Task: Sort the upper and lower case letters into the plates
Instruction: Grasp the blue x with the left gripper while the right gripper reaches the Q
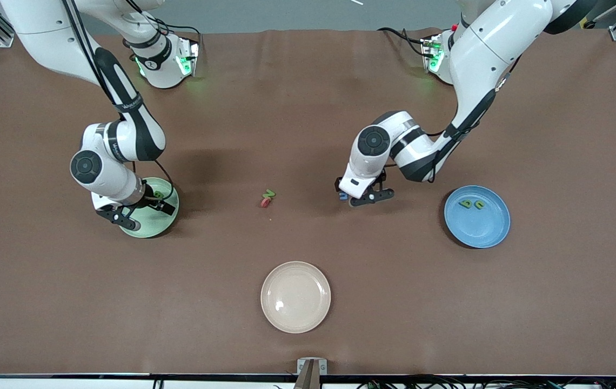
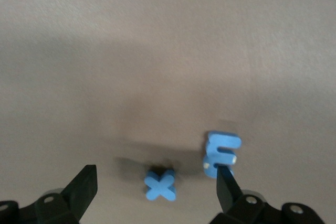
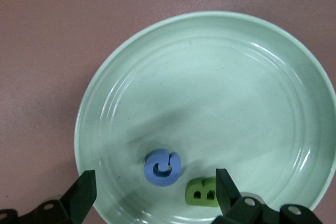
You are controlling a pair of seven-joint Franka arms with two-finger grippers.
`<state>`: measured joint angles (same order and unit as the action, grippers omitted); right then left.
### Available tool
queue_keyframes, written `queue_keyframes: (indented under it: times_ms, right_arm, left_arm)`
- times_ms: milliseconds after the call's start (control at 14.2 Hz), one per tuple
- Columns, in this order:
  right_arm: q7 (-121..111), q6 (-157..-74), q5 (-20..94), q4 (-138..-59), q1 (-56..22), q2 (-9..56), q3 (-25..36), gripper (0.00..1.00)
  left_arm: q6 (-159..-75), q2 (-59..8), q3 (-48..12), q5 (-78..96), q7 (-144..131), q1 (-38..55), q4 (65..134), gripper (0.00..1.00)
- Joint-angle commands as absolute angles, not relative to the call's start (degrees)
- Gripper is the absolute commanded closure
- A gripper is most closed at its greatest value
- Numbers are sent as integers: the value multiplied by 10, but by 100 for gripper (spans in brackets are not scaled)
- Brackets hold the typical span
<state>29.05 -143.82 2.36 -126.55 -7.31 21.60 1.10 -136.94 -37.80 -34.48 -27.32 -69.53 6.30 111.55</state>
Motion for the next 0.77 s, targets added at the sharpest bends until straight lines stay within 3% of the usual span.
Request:
queue_keyframes:
  times_ms: [0, 704]
  right_arm:
    - [312, -1407, 31, -1256, -86, 205, 9, 0]
    - [589, -1328, 32, -1162, -243, 209, 9, 0]
  left_arm:
    - [-1364, -377, -343, -286, -707, 69, 1119, 0]
    - [-1364, -388, -342, -305, -706, 68, 1132, 1]
